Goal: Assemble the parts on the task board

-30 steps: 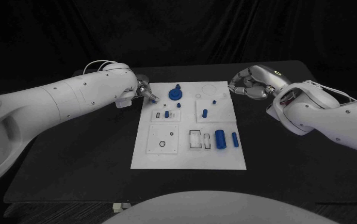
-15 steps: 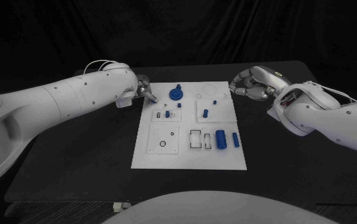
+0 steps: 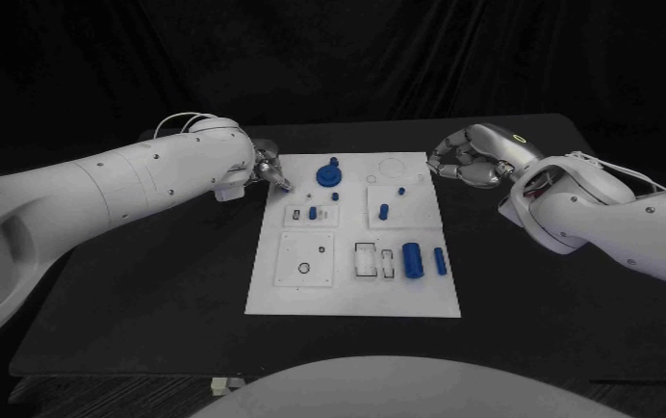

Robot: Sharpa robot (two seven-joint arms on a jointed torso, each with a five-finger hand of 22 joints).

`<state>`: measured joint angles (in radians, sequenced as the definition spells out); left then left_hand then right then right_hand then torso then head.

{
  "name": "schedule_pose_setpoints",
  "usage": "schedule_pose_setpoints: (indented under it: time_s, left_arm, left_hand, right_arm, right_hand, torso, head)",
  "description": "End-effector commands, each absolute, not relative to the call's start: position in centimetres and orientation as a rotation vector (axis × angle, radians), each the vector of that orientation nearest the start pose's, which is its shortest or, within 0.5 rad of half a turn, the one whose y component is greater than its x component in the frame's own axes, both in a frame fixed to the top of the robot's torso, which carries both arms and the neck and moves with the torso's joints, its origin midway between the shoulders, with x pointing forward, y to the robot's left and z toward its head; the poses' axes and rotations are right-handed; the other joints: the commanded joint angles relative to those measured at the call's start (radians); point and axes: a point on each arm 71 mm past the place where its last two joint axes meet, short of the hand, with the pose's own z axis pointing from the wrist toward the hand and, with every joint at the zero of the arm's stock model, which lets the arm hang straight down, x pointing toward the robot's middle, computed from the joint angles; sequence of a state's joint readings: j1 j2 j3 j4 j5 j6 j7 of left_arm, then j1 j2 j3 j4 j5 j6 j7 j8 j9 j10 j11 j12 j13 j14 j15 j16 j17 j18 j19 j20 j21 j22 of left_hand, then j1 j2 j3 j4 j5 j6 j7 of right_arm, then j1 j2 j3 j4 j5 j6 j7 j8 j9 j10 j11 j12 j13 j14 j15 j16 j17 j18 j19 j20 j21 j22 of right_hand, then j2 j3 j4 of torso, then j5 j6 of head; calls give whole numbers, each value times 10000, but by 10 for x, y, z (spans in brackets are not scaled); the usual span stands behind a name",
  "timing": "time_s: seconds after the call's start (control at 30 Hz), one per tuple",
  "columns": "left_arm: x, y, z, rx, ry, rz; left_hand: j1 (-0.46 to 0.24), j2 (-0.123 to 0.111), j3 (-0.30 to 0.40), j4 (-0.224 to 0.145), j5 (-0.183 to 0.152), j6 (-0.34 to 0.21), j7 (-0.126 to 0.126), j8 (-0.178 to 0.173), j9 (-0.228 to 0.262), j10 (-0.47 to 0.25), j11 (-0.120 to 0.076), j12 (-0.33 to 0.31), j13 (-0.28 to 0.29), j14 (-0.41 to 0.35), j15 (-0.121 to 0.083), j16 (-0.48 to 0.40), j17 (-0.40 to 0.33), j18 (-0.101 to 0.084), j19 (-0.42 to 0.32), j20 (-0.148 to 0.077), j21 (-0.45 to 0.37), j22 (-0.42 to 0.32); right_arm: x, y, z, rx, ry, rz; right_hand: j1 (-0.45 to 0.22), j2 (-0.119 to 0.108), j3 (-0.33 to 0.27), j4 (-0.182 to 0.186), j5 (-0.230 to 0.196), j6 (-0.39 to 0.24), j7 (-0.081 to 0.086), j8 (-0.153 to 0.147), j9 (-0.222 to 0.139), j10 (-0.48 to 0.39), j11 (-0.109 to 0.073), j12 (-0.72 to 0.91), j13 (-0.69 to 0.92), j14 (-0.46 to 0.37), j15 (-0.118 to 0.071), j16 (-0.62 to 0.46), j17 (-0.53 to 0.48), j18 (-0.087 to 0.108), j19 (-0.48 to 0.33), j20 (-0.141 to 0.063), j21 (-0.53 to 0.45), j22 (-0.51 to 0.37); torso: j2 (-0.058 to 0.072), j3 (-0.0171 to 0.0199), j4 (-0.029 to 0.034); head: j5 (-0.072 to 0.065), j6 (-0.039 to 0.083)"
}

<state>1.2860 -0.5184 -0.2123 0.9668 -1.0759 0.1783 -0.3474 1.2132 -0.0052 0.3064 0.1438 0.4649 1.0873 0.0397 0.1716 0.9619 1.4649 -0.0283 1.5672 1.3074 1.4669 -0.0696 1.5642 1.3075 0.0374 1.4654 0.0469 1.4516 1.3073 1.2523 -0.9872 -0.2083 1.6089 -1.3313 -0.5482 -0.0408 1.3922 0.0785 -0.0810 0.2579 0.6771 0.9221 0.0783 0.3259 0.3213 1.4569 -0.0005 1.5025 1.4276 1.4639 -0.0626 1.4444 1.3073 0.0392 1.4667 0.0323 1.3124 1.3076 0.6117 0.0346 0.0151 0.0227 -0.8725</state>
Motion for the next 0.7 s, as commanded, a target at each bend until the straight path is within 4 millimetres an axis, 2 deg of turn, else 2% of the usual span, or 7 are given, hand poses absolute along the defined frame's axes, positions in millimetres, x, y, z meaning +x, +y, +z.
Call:
schedule_pose_setpoints:
  time_s: [0.03,0.37,0.6,0.7]
  left_arm:
    - [560,213,-253,-1266,22743,-3232]
    - [549,216,-250,-1250,22438,-3713]
    - [530,224,-248,-1439,22571,-3749]
    - [520,227,-249,-2322,23101,-4041]
  left_hand:
    - [-58,-140,497,-257,19,171,-82,115,82,1059,-19,36,2634,1039,12,66,2633,-9,12,-17,-62,2092]
    - [-230,-292,947,-331,95,271,-106,211,196,1059,-45,36,2634,1039,-17,66,2633,-3,-4,-34,-100,2097]
    - [-351,-371,1061,-311,68,279,-111,224,222,1059,-50,36,2634,1039,-24,66,2633,-7,14,-42,-89,2109]
    - [-390,-411,1134,-319,29,250,-114,209,227,1059,-54,36,2634,1039,-29,66,2633,5,-20,-47,-137,2094]
  right_arm:
    - [454,-252,-201,-13,16003,6360]
    - [454,-255,-201,31,16039,6298]
    - [454,-256,-202,68,16050,6250]
    - [454,-256,-203,85,16077,6234]
  right_hand:
    - [124,1,70,10,36,80,9,-42,-10,383,-6,-39,-13,599,-55,-42,75,179,121,86,-26,1874]
    - [140,7,87,1,39,85,7,-43,-10,377,-8,-46,-26,599,-56,-44,72,182,118,85,-36,1871]
    - [140,7,87,1,39,85,7,-43,-10,377,-8,-46,-26,599,-56,-44,72,182,118,85,-36,1871]
    - [158,11,106,-9,41,89,5,-44,-10,369,-9,-55,-41,597,-58,-49,62,181,118,84,-35,1871]
  torso:
    - [0,0,-4]
    - [-3,2,1]
    - [-3,-1,-7]
    - [-7,2,-4]
  head:
    - [-3,-1]
    - [-52,-1]
    - [-34,-1]
    - [-1,-1]
